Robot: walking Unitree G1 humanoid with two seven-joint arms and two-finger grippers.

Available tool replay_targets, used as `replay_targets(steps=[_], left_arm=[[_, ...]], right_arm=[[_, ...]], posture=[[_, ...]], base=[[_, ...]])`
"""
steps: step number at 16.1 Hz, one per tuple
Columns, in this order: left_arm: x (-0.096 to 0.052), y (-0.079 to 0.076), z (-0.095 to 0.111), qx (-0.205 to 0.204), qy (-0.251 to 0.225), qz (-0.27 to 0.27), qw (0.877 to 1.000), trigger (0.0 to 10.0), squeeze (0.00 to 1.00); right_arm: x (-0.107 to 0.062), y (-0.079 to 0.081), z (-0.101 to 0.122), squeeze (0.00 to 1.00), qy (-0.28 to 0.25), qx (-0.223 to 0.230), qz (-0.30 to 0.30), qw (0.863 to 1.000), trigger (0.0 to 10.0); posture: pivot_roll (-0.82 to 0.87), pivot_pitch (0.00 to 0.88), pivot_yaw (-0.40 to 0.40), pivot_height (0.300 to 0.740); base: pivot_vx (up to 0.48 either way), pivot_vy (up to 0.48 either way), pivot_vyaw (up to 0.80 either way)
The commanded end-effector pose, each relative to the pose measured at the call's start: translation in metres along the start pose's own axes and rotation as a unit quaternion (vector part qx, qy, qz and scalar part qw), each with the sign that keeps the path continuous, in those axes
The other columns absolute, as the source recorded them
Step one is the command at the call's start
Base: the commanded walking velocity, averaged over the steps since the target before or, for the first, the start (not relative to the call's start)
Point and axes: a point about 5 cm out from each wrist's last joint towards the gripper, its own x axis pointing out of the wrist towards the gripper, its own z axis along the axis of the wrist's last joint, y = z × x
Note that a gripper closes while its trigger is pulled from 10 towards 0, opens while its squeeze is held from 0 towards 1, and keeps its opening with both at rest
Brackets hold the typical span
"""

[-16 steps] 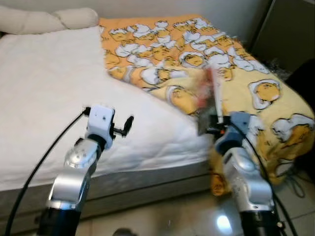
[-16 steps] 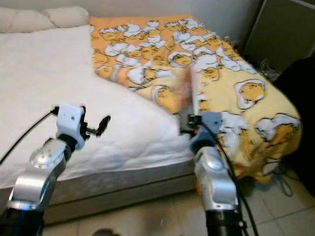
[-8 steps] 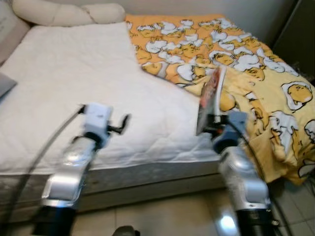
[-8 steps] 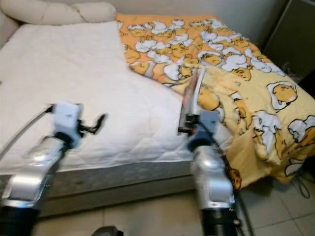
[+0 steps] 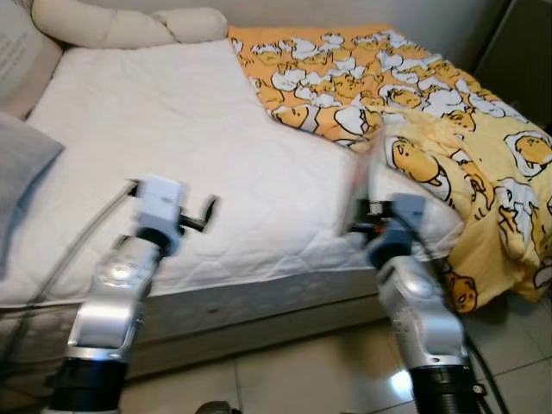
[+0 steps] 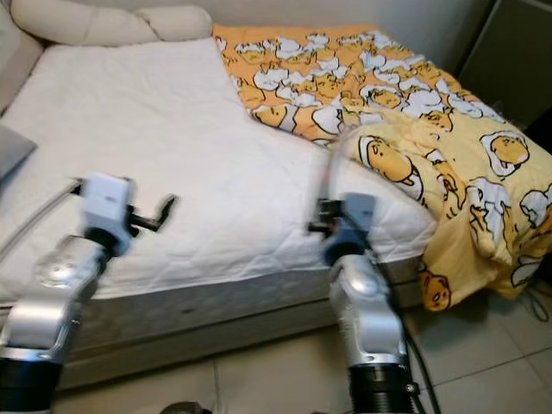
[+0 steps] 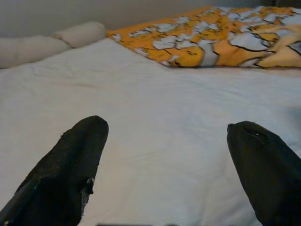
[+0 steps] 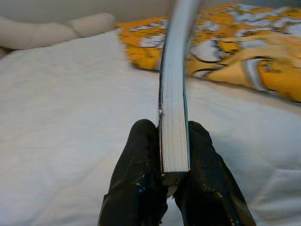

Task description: Clean up the room

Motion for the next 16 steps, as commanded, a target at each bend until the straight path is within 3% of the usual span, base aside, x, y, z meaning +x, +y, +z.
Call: replay_targets(steps=[1, 16], left_arm=[[0.0027, -0.0086, 0.0025, -0.001, -0.004, -0.014, 1.0, 10.0, 0.0], [0.0053, -0.0105, 0.002, -0.004, -0.006, -0.014, 1.0, 10.0, 0.0]], right_arm=[[0.001, -0.005, 0.0123, 0.0, -0.028, -0.007, -0.005, 1.0, 10.0], [0.002, -0.0059, 0.0127, 0.0, -0.028, -0.01, 0.0, 1.0, 10.0]], posture=[[0.11, 0.0, -0.014, 0.74], [0.11, 0.0, -0.014, 0.74]], base=[[0.0, 0.401, 0.0], [0.0, 0.398, 0.0]])
